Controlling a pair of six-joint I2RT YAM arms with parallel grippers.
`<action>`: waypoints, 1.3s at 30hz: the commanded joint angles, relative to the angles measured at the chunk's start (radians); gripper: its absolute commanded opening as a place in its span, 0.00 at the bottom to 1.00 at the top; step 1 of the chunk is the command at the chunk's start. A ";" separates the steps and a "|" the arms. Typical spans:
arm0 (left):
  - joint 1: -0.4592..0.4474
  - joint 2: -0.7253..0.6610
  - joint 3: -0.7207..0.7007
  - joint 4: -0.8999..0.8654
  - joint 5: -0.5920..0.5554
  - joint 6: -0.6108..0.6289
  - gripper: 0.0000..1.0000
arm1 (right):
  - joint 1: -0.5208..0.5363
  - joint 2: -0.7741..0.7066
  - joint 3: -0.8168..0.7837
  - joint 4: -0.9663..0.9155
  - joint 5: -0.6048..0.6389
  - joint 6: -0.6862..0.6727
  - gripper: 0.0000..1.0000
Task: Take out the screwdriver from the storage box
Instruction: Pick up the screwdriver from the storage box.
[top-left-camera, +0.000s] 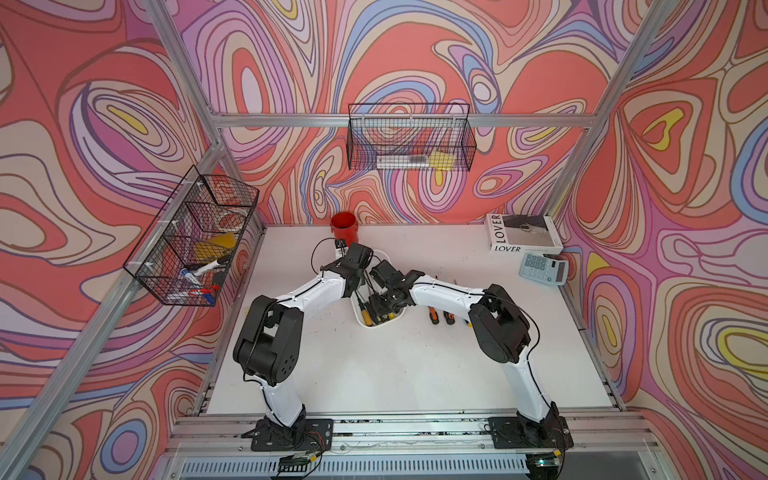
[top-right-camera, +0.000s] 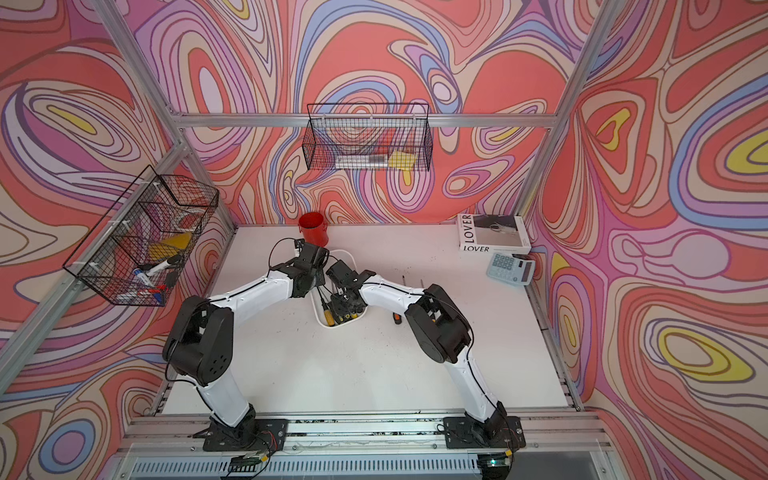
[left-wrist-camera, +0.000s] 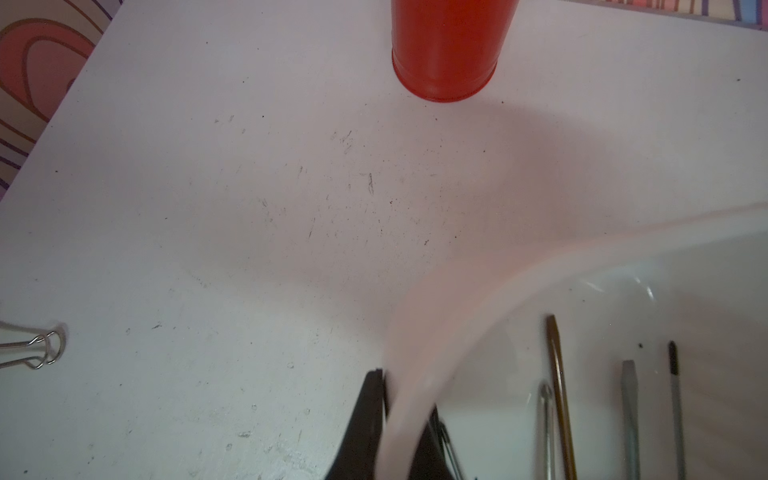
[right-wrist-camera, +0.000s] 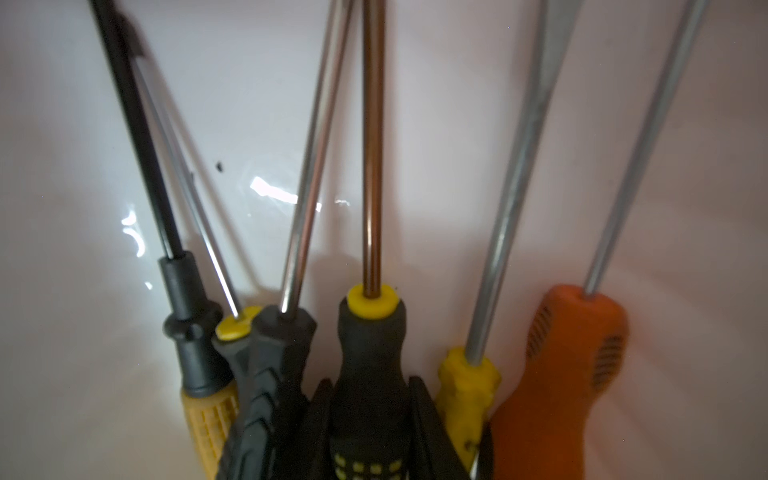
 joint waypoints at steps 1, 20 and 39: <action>-0.005 -0.022 0.007 -0.037 -0.024 0.026 0.00 | -0.006 0.027 -0.038 -0.061 0.065 -0.006 0.05; -0.005 -0.004 0.009 -0.032 -0.020 0.024 0.00 | -0.033 -0.176 -0.051 0.008 0.048 0.011 0.00; -0.004 -0.004 0.006 -0.025 -0.018 0.029 0.00 | -0.262 -0.398 -0.146 -0.191 0.107 -0.075 0.00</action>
